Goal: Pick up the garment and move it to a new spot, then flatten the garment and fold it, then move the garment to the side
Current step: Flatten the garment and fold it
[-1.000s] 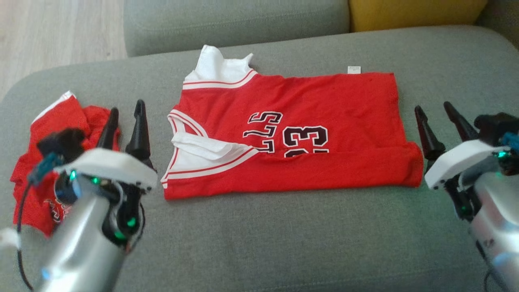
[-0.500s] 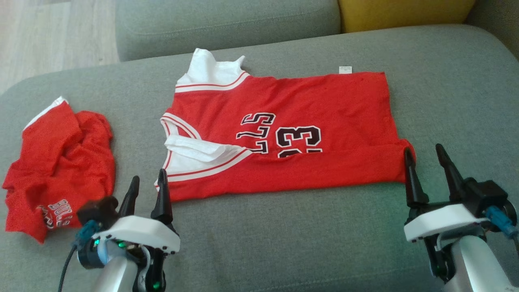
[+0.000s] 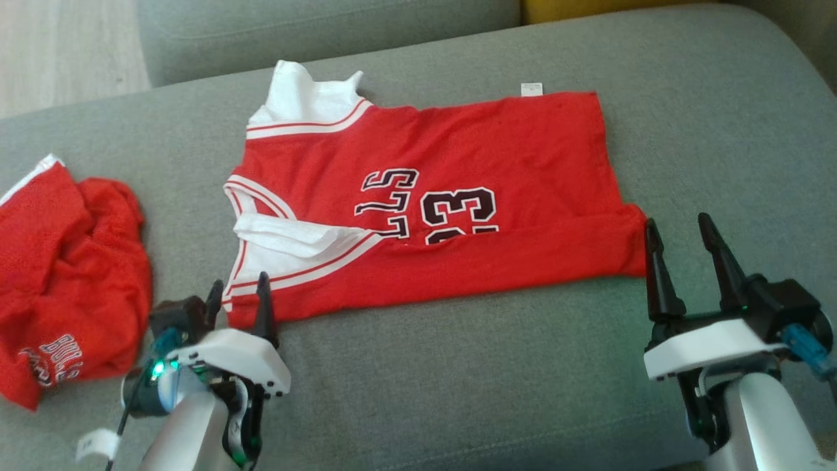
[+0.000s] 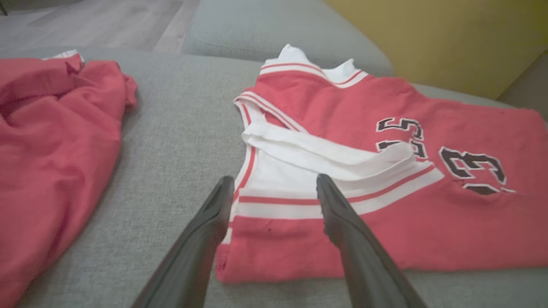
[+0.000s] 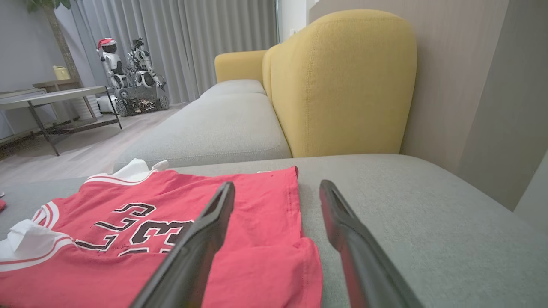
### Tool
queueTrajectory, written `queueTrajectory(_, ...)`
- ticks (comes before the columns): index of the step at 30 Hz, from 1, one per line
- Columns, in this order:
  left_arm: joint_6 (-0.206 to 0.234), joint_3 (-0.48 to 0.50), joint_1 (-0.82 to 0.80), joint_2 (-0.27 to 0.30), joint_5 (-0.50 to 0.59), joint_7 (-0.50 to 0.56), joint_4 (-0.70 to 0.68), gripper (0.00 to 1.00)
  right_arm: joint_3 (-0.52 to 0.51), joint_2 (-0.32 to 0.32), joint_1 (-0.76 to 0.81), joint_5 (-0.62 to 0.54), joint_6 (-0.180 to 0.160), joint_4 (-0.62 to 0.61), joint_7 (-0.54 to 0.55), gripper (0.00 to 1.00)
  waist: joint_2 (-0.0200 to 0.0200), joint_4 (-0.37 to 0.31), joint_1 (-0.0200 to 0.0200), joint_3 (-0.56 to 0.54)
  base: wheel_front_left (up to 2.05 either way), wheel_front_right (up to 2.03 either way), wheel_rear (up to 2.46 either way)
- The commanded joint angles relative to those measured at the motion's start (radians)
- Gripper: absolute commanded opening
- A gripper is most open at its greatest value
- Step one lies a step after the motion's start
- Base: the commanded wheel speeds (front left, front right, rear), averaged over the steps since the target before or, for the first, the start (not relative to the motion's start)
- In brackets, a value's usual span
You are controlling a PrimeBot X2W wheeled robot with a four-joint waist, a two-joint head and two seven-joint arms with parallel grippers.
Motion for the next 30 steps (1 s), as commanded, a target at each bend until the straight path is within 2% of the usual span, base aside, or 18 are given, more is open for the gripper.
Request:
queueTrajectory(1, 0.011, 0.028, -0.053, 0.019, 0.011, 0.002, -0.006, 1.0, 0.022, 0.001, -0.003, -0.011, 0.002, -0.039, -0.001, 1.0, -0.0001, -0.009, 0.0, 0.008, 0.0, 0.0, 0.0)
queueTrajectory(5, 0.081, 0.021, -0.098, 0.04, 0.053, 0.034, 0.09, 1.0, 0.026, 0.007, -0.005, -0.012, 0.002, -0.049, 0.0, 1.0, -0.0001, -0.026, 0.0, 0.022, 0.0, 0.0, 0.0)
queueTrajectory(9, 0.128, 0.005, -0.126, 0.055, 0.085, 0.072, 0.165, 1.0, 0.028, 0.011, -0.006, -0.01, 0.002, -0.055, 0.0, 1.0, -0.0001, -0.037, 0.0, 0.028, 0.0, 0.0, 0.0)
queueTrajectory(11, 0.129, -0.002, -0.134, 0.054, 0.087, 0.09, 0.19, 1.0, 0.027, 0.013, -0.006, -0.009, 0.002, -0.057, -0.001, 1.0, -0.0001, -0.04, 0.0, 0.03, 0.0, 0.0, 0.0)
queueTrajectory(15, 0.094, -0.026, -0.145, 0.046, 0.082, 0.123, 0.221, 1.0, 0.021, 0.015, -0.006, -0.008, 0.002, -0.055, -0.003, 1.0, -0.0001, -0.041, 0.0, 0.032, 0.0, 0.0, 0.0)
queueTrajectory(16, 0.081, -0.03, -0.147, 0.042, 0.077, 0.131, 0.225, 0.36, 0.016, 0.015, -0.007, -0.01, 0.002, -0.053, -0.002, 1.0, -0.0001, -0.04, 0.0, 0.033, 0.0, 0.0, 0.0)
queueTrajectory(17, 0.068, -0.034, -0.149, 0.038, 0.072, 0.136, 0.228, 0.0, 0.007, 0.016, -0.009, -0.013, 0.002, -0.049, 0.004, 1.0, -0.0001, -0.039, 0.0, 0.033, 0.0, 0.0, 0.0)
queueTrajectory(22, 0.029, -0.037, -0.159, 0.02, 0.047, 0.109, 0.204, 0.0, -0.05, 0.021, -0.032, -0.011, 0.002, -0.005, 0.058, 1.0, -0.0001, -0.02, 0.0, 0.032, 0.0, 0.0, 0.0)
queueTrajectory(25, 0.034, -0.025, -0.166, 0.018, 0.039, 0.054, 0.16, 0.0, -0.099, 0.025, -0.073, 0.014, 0.002, 0.064, 0.119, 1.0, -0.0001, 0.007, 0.0, 0.032, 0.0, 0.0, 0.0)
queueTrajectory(30, 0.044, -0.014, -0.163, 0.024, 0.038, 0.02, 0.106, 0.0, -0.108, 0.026, -0.126, 0.077, 0.002, 0.14, 0.169, 1.0, -0.0001, 0.038, 0.0, 0.04, 0.0, 0.0, 0.0)
